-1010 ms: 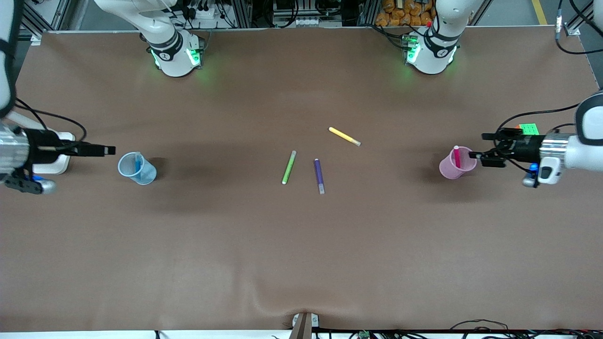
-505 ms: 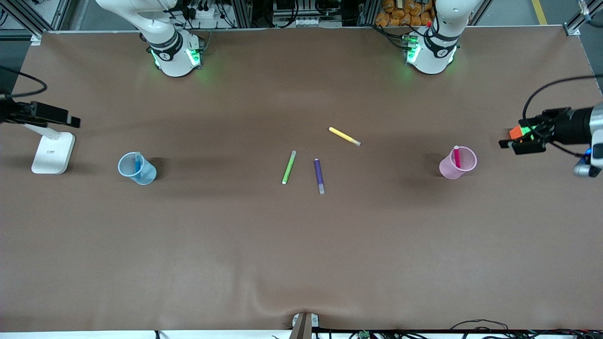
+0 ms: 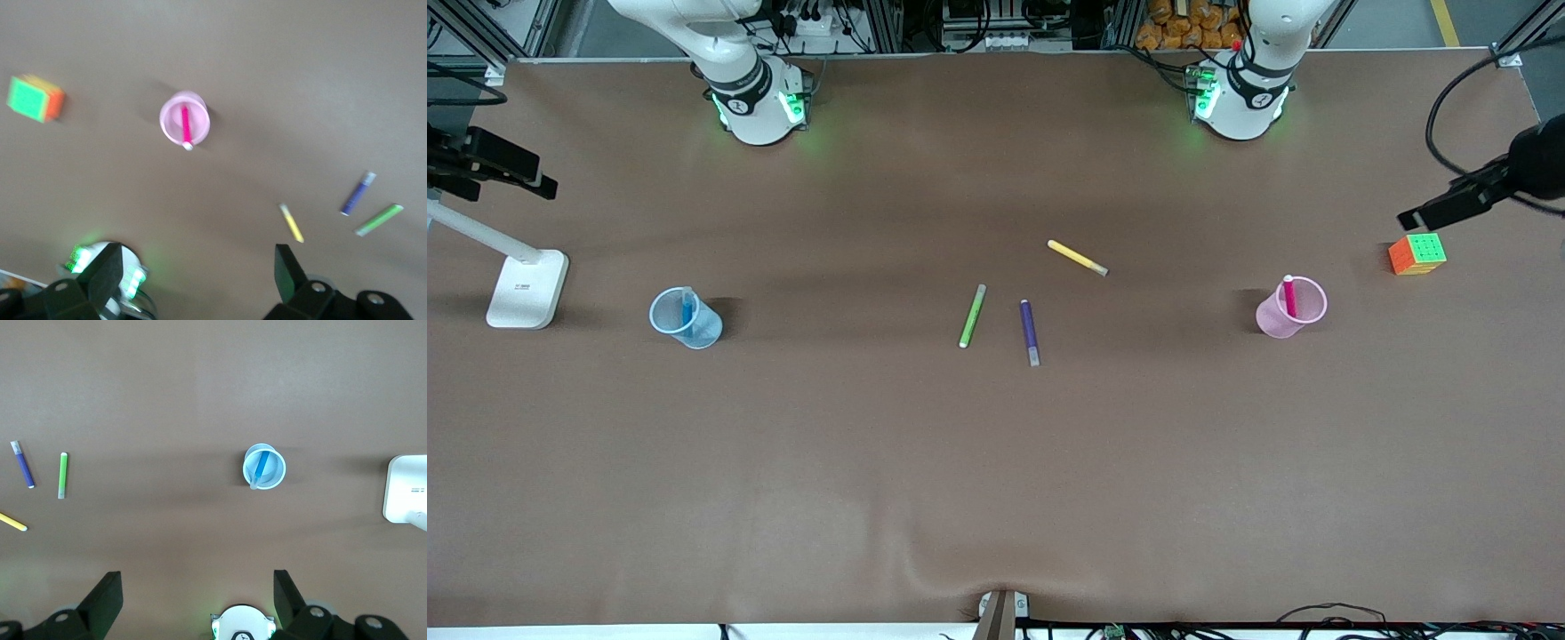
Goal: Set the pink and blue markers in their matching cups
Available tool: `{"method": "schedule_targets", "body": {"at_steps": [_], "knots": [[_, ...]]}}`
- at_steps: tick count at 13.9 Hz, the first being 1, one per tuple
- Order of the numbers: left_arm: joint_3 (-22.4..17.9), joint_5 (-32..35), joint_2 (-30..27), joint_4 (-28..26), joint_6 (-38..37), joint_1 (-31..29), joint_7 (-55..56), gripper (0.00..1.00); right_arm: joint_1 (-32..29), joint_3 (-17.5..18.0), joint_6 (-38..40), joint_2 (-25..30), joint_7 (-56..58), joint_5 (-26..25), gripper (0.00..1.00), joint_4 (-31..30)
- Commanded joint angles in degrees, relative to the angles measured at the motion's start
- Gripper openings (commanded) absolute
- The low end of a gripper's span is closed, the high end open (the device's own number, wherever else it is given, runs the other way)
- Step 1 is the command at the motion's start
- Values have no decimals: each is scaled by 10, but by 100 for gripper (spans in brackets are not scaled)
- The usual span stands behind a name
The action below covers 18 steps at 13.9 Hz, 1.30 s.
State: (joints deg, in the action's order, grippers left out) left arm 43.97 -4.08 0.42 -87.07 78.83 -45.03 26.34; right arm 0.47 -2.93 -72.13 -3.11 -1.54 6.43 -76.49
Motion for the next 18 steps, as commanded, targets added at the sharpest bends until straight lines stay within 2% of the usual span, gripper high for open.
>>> {"method": "schedule_targets", "body": {"at_steps": [1,3,8,9,12,15,18], "knots": [[48,78,5,30,-8,-2,-23,100,-12,10,-61,78,0,-10,100,-115],[71,91,10,39,-5,-1,-38,100,-14,10,-77,92,1,-9,100,-137],[65,99,19,45,60,18,-96,100,-29,13,-79,85,22,-12,100,-123],[40,109,16,45,60,50,-102,100,-27,16,-79,85,29,-17,100,-119],[-113,103,11,41,63,196,-103,100,-26,14,-77,77,44,-20,100,-107],[-212,81,-42,-36,92,284,-103,100,-26,13,-73,65,72,-23,100,-88],[-354,43,-76,-78,97,393,-103,100,-27,13,-72,65,74,-23,100,-89]]}}
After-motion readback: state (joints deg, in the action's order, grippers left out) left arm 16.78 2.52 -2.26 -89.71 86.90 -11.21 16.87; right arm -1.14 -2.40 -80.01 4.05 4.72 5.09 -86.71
